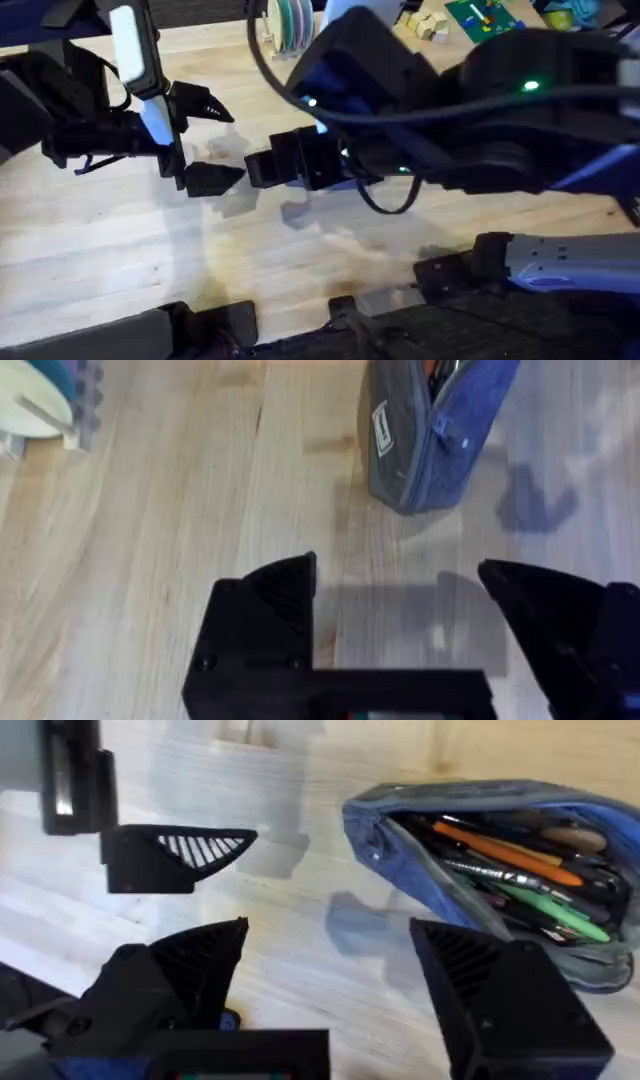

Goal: Unzip the bag, pick up the pens from the table one at a time and place them inside, then zip the bag closed.

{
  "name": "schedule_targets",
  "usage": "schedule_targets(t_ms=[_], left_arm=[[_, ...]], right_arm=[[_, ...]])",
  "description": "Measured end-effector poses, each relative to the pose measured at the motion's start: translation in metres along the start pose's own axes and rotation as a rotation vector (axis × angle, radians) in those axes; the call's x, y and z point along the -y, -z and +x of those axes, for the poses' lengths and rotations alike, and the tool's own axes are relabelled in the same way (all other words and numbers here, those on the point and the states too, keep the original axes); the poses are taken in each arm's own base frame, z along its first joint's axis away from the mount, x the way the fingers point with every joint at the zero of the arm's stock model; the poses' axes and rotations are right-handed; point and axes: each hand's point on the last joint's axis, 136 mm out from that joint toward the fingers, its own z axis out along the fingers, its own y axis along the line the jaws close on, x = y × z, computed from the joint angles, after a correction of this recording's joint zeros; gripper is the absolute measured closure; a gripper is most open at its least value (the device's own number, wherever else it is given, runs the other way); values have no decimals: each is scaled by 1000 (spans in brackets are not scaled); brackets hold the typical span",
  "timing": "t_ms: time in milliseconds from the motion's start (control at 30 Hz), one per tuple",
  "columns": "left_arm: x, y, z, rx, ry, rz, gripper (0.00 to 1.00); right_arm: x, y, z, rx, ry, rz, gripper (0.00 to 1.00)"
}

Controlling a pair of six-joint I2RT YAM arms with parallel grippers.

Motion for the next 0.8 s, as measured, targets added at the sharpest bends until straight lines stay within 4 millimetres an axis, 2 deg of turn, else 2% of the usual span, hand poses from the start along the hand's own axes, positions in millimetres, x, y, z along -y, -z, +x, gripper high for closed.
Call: schedule_targets(t_ms=[233, 267, 567, 800], left_arm=[[0, 0, 1, -7, -6, 0, 8], [0, 0, 2, -9, -6, 1, 8], [1, 0, 2, -12, -6, 3, 8], [4, 0, 2, -13, 8, 14, 8]], right_arm=[[1, -14, 7, -38, -39, 26, 3], [2, -22, 11, -61, -60, 43, 3], [6, -57, 23, -117, -76, 103, 3], [17, -77, 18, -115, -99, 152, 3]])
